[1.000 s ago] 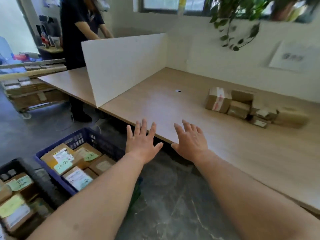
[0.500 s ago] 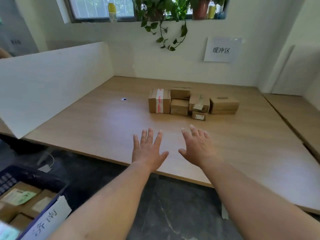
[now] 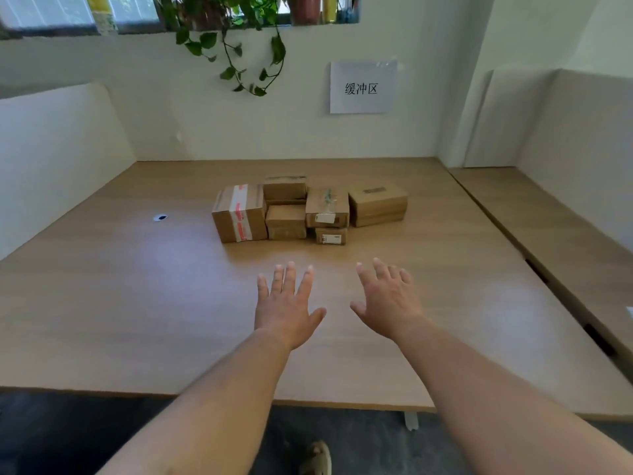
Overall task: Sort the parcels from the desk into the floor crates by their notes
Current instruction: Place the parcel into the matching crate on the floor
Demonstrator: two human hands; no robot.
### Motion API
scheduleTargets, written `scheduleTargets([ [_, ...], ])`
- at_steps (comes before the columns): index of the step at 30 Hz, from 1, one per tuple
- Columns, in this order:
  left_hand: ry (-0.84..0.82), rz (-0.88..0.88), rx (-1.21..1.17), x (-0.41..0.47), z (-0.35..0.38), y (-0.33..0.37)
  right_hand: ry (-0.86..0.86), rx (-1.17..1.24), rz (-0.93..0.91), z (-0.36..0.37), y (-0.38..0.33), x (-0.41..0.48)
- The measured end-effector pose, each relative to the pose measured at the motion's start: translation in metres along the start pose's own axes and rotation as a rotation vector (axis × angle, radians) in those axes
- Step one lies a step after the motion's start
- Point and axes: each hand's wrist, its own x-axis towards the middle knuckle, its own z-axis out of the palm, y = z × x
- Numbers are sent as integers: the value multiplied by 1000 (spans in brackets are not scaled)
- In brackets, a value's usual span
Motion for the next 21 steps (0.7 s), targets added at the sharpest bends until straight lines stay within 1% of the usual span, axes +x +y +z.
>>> scheduleTargets([
  [6,29,50,-56,97,-2,5,5,-49,65,-5,31,79],
  [13,35,81,-128,215,-20,-18,-1,-59,88,-20,44,188],
  [21,-54,63,-212,328,-8,-48,-64,3,142,-5,53,308],
])
